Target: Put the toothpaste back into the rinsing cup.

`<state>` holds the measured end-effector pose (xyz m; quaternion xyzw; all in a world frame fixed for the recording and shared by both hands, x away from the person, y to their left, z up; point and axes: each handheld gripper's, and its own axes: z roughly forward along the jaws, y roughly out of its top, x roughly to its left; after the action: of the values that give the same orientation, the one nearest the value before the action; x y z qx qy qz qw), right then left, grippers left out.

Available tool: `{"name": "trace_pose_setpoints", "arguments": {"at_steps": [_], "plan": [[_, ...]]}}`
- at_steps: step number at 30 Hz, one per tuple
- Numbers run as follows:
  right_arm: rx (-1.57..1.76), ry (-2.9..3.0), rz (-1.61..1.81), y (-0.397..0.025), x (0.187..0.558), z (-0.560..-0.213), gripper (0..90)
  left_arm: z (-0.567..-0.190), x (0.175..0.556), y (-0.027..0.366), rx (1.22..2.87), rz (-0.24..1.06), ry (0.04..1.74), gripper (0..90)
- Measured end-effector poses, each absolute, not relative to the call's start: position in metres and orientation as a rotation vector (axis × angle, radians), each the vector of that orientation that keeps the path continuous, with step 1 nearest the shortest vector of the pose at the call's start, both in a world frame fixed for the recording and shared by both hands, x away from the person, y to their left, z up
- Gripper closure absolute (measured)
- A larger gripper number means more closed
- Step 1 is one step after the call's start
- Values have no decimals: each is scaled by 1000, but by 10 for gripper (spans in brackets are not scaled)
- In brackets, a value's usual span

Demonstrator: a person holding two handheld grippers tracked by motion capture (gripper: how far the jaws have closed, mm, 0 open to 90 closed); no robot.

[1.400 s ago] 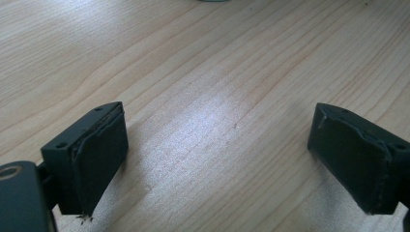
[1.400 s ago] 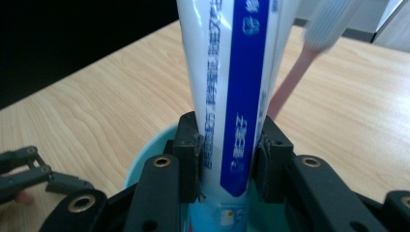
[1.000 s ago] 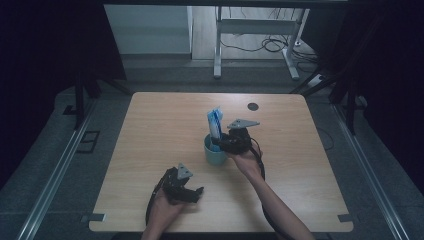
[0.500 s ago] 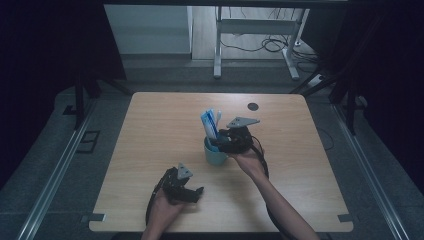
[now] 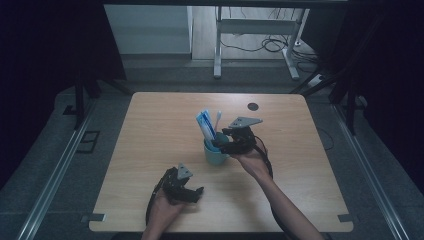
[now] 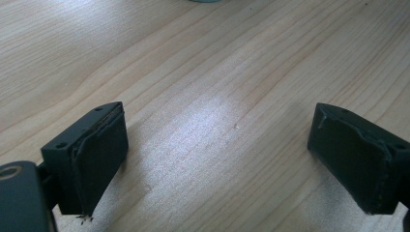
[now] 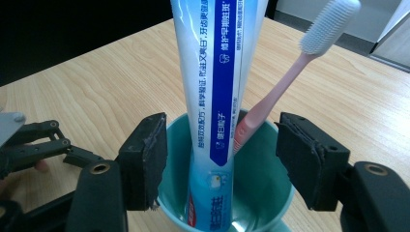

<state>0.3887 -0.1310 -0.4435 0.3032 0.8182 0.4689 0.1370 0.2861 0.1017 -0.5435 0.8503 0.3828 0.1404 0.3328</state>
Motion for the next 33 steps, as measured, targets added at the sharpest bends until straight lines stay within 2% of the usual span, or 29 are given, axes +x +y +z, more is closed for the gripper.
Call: {"name": "trace_pose_setpoints", "arguments": {"at_steps": [33], "plan": [[826,2398,1335,-149,374,-437,279,-544,286,101,2217,368,1003,73]]}}
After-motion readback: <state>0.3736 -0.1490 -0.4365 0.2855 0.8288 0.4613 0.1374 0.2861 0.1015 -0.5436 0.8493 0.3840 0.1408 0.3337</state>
